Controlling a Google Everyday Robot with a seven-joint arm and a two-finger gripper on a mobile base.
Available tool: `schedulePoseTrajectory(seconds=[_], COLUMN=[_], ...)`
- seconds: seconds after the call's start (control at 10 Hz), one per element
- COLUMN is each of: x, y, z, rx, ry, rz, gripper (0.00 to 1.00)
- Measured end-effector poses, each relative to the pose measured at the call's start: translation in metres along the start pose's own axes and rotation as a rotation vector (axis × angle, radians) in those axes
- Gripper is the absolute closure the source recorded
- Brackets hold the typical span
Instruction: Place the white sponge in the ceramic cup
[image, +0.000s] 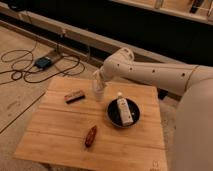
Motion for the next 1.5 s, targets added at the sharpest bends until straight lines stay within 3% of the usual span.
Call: schedulePoseTrajectory(seconds=[0.2, 0.9, 1.5], x=[0.000, -0.003, 0.001], y=[-0.002, -0.010, -0.007], z=[0.011, 0.021, 0.021], rx=[-0.008, -0.013, -0.025], ry=[-0.006, -0.030, -0.028], rz=[0.006, 0.022, 0.033], gripper=[0.99, 0.33, 0.30])
